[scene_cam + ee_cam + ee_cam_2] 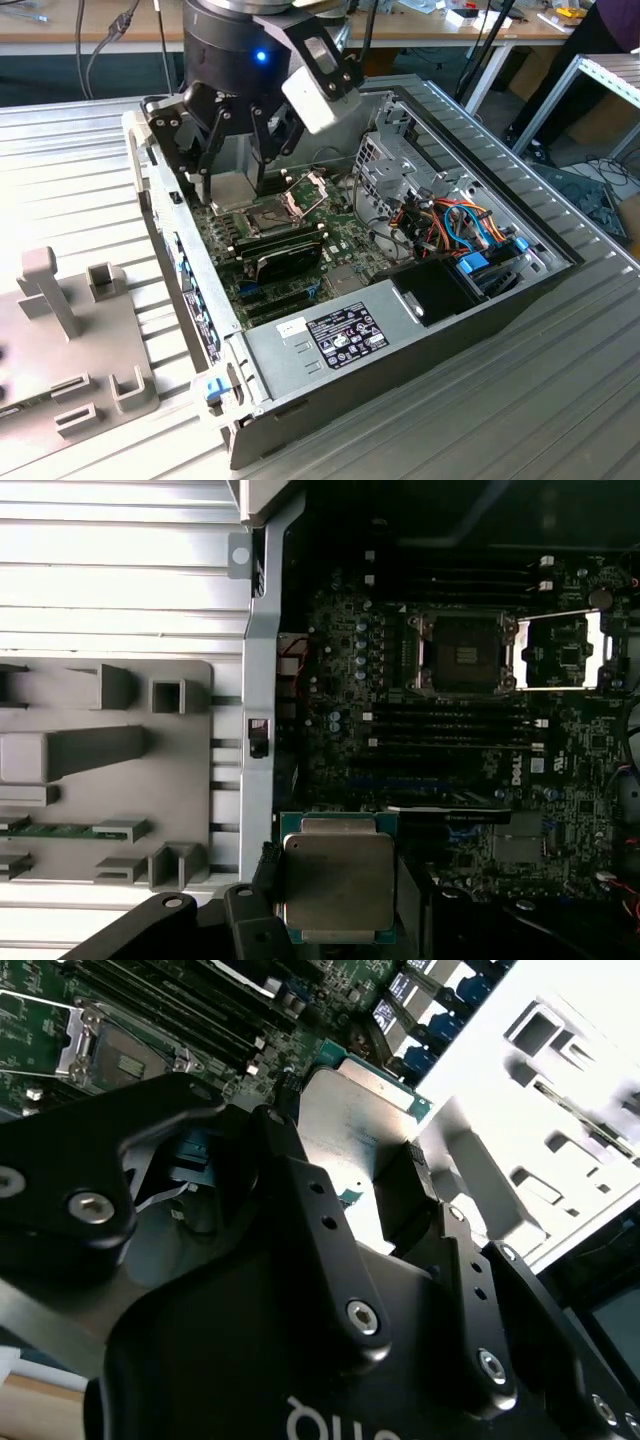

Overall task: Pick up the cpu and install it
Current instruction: 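Pick up the cpu and move it towards the insertion slot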

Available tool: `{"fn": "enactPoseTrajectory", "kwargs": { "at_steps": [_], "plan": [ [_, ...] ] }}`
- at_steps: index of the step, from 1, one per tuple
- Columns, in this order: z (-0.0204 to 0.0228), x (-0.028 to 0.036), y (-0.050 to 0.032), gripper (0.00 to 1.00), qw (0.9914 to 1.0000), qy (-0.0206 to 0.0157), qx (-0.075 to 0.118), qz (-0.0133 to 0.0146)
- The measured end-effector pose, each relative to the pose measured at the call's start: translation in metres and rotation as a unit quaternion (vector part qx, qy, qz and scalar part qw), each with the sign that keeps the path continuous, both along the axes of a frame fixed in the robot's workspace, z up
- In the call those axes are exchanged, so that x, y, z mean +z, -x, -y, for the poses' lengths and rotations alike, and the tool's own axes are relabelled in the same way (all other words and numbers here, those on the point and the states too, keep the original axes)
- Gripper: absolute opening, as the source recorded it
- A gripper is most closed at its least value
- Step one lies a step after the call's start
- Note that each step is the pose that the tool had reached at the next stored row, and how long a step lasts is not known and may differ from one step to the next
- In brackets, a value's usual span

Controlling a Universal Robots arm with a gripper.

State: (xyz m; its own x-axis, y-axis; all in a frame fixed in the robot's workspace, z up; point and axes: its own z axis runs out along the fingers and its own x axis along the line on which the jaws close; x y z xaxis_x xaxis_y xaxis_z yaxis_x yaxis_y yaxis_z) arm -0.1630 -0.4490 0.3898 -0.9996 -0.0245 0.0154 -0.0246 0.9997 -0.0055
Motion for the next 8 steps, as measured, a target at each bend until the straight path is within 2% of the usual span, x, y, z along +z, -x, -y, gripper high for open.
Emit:
{"fn": "enactPoseTrajectory", "kwargs": {
  "at_steps": [8],
  "plan": [
    [0.0000, 0.0000, -0.0237, 0.55, 1.00000, 0.0000, 0.000, 0.0000]
  ]
}}
